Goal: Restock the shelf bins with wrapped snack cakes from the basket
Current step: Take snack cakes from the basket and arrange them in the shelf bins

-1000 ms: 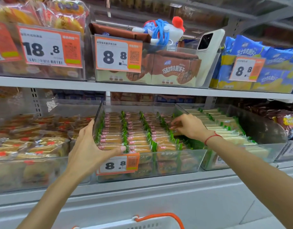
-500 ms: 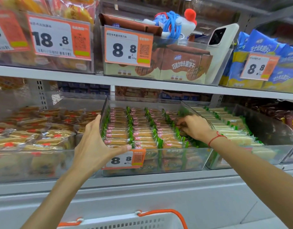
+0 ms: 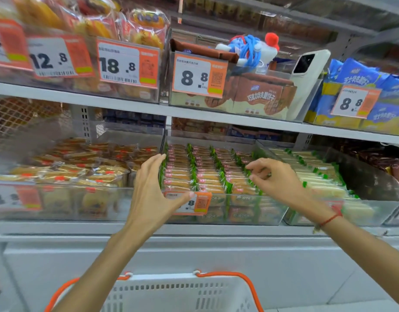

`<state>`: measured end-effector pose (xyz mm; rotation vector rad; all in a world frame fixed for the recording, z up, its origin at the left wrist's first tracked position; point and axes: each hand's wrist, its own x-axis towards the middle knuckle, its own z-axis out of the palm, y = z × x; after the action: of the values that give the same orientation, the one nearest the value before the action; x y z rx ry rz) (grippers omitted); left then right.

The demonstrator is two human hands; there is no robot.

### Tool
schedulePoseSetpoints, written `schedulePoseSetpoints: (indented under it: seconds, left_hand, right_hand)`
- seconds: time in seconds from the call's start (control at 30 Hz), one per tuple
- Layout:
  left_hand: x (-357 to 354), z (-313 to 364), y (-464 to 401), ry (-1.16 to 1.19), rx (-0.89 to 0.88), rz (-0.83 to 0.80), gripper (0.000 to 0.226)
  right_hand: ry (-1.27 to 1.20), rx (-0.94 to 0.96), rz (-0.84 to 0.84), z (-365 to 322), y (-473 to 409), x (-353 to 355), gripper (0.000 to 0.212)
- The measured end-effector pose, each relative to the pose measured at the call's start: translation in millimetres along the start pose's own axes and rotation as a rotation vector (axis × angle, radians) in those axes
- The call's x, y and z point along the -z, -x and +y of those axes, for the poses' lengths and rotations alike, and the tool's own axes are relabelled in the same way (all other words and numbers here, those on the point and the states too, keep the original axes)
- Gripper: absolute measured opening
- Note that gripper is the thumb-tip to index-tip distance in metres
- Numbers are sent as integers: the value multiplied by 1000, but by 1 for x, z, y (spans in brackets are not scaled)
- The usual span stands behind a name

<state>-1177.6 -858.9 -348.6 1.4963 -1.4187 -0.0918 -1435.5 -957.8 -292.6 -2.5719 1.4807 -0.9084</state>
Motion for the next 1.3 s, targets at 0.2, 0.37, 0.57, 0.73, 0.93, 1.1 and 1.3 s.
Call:
schedulePoseSetpoints:
  seconds: [0.2,0.37,0.57,0.73,0.93,1.1,1.3]
  left_hand:
    - [3,-10,57,48,7,18,28]
    - [-7,-49,111,-122,219,-337,30]
    - [-34,-130,182,-305,405,-831,33]
    - [-46,-178,249,-438,424,-1109,25]
    - [-57,-196,305,-716,137,-1452,36]
    - [-57,-206,327,-701,184,-1495,28]
    - [-56,-206,332,-624,326,-1436,23]
  right_hand:
    - [-104,137,-379,-36,65,-59,16]
    - [-18,77,-713,-32,88,-127,17]
    - [22,-55,-1023,-21,148,-225,22]
    - [317,97,-1252,-6,223,-278,34]
    - [482,186,-1420,14,288,-300,31]
    - [547,142,-1480,12,318,-310,65]
    - [322,19,-1439,3,312,-310,18]
